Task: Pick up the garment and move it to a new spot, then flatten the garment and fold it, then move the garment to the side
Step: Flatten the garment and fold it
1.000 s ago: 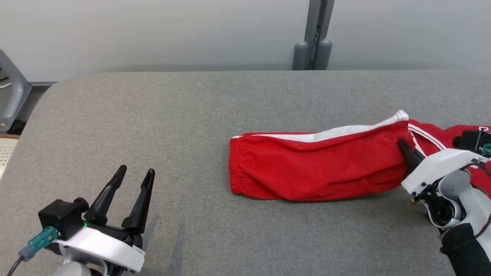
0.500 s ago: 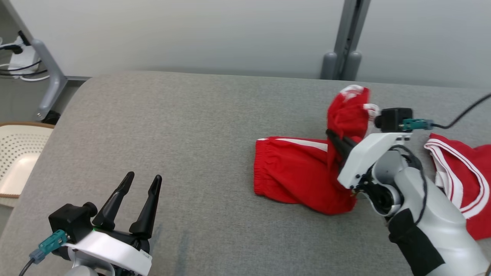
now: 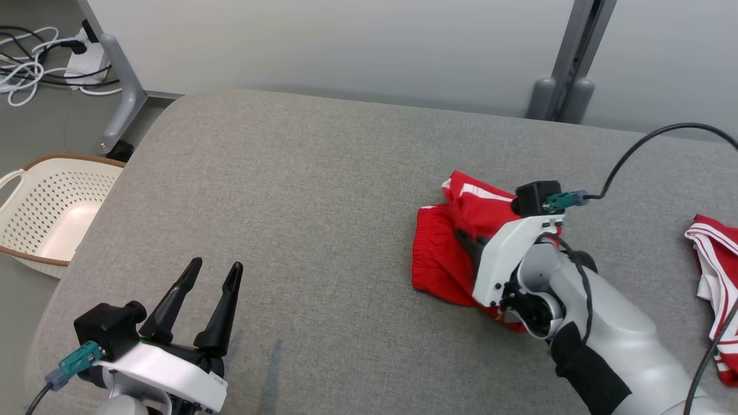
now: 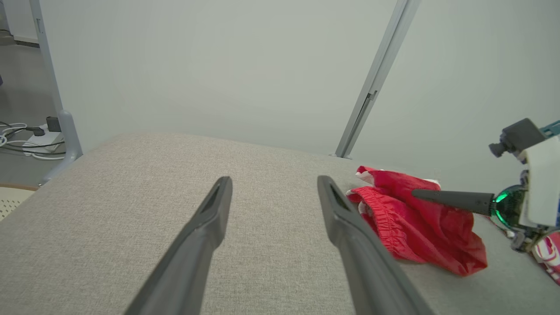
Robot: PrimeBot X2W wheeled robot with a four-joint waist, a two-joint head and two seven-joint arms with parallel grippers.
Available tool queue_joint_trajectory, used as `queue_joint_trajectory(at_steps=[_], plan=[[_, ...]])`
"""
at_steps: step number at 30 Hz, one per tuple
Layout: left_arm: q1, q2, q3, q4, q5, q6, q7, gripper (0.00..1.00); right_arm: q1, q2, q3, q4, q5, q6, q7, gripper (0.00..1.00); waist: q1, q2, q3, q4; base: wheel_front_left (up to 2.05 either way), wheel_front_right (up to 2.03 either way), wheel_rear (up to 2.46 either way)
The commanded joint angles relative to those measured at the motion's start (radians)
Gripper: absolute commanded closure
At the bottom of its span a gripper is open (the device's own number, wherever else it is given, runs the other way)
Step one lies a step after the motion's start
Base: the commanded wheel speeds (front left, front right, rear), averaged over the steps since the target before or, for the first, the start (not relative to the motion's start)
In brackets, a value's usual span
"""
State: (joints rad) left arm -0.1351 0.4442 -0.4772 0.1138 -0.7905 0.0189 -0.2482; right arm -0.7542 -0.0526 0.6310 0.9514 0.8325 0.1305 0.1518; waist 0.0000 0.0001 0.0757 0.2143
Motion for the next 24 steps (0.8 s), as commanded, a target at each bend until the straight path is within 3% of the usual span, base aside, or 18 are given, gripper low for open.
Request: queue_joint_trajectory(at_steps=[1, 2, 4, 5, 6, 7, 11, 16, 24], plan=[[-0.023, 0.002, 0.004, 0.005, 0.000, -0.002, -0.006, 0.00, -0.007, 0.001, 0.027, -0.011, 0.024, 0.001, -0.004, 1.00, 0.0000, -0.0001, 0.004, 0.001, 0.00, 0.00, 0.00], [-0.022, 0.003, 0.005, 0.007, 0.000, -0.004, -0.007, 0.00, -0.006, 0.001, 0.047, -0.018, 0.042, 0.001, -0.007, 1.00, 0.0000, -0.0001, 0.006, 0.000, 0.00, 0.00, 0.00], [-0.022, 0.004, 0.004, 0.011, 0.000, -0.006, -0.007, 0.00, -0.010, -0.001, 0.089, -0.027, 0.077, 0.001, -0.013, 0.91, 0.0000, -0.0001, 0.009, -0.005, 0.00, 0.00, 0.00], [-0.024, 0.003, 0.004, 0.012, 0.001, -0.008, -0.006, 0.00, -0.009, -0.001, 0.111, -0.035, 0.099, 0.001, -0.014, 0.60, 0.0000, -0.0001, 0.011, -0.007, 0.00, 0.00, 0.00], [-0.026, 0.002, 0.004, 0.013, 0.001, -0.008, -0.006, 0.00, -0.010, -0.001, 0.128, -0.043, 0.120, 0.001, -0.020, 0.05, 0.0000, -0.0001, 0.011, -0.010, 0.00, 0.00, 0.00], [-0.028, 0.002, 0.004, 0.014, 0.001, -0.008, -0.006, 0.00, -0.013, -0.001, 0.145, -0.051, 0.140, 0.001, -0.029, 0.00, 0.0000, -0.0001, 0.012, -0.014, 0.00, 0.00, 0.00], [-0.025, 0.005, 0.010, 0.015, 0.001, -0.007, -0.009, 0.00, -0.026, -0.001, 0.199, -0.072, 0.202, 0.001, -0.087, 0.00, 0.0000, -0.0001, 0.005, -0.033, 0.00, 0.00, 0.00], [0.005, 0.000, 0.026, 0.005, 0.008, 0.006, -0.012, 0.00, -0.048, -0.002, 0.201, -0.078, 0.212, 0.001, -0.241, 0.00, 0.0000, -0.0001, -0.021, -0.062, 0.00, 0.00, 0.00], [0.055, -0.006, 0.058, -0.018, 0.030, 0.027, -0.016, 0.00, -0.012, -0.118, 0.149, -0.069, 0.174, 0.000, -0.385, 0.00, 0.0000, -0.0001, -0.057, -0.113, 0.00, 0.00, 0.00]])
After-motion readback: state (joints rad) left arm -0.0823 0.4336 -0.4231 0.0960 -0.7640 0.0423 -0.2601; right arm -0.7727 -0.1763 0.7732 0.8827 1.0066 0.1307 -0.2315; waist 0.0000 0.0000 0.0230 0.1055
